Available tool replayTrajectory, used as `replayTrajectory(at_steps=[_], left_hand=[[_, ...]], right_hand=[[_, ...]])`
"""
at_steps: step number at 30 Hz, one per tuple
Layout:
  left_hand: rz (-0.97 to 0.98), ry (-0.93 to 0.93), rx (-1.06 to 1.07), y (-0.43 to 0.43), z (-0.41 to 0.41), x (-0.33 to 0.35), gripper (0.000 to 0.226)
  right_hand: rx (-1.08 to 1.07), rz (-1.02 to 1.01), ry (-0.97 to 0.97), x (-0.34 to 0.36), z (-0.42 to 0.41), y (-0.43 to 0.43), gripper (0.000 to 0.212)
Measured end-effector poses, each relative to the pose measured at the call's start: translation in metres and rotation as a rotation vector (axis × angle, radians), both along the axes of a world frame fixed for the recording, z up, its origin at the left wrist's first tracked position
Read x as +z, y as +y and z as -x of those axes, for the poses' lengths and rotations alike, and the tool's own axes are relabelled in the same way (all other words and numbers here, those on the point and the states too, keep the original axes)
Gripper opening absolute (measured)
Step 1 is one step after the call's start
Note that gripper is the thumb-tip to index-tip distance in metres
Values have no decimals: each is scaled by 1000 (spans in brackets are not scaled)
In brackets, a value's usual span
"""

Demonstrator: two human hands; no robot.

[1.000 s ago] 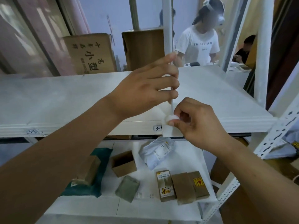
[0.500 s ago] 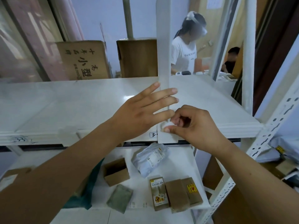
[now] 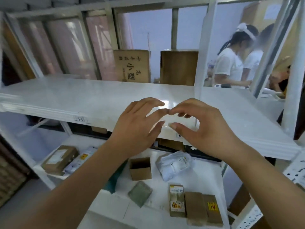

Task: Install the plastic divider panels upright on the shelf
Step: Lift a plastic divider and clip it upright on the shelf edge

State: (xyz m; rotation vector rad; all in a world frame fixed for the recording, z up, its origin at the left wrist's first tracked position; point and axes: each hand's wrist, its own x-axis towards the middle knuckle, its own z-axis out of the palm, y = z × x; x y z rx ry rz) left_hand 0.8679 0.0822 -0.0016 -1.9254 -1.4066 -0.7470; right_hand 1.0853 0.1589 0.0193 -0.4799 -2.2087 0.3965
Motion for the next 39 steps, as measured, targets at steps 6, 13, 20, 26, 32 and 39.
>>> replayTrajectory(at_steps=[6, 13, 20, 26, 32, 39], left_hand=[[-13, -238, 363, -74, 24, 2, 22], [20, -351, 696, -168, 63, -2, 26], [11, -320, 901, -245, 129, -3, 30], [17, -317, 972, -288, 202, -3, 32], [49, -347, 1001, -307, 285, -1, 33], [58, -347, 960, -284, 377, 4, 32]], right_hand=[[87, -158, -216, 2, 79, -17, 37], [268, -202, -267, -1, 165, -74, 40], [303, -241, -319, -10, 257, -136, 58], [287, -257, -342, -6, 341, -167, 64], [265, -252, -365, -1, 423, -187, 65], [219, -222, -411, 2, 509, -171, 65]])
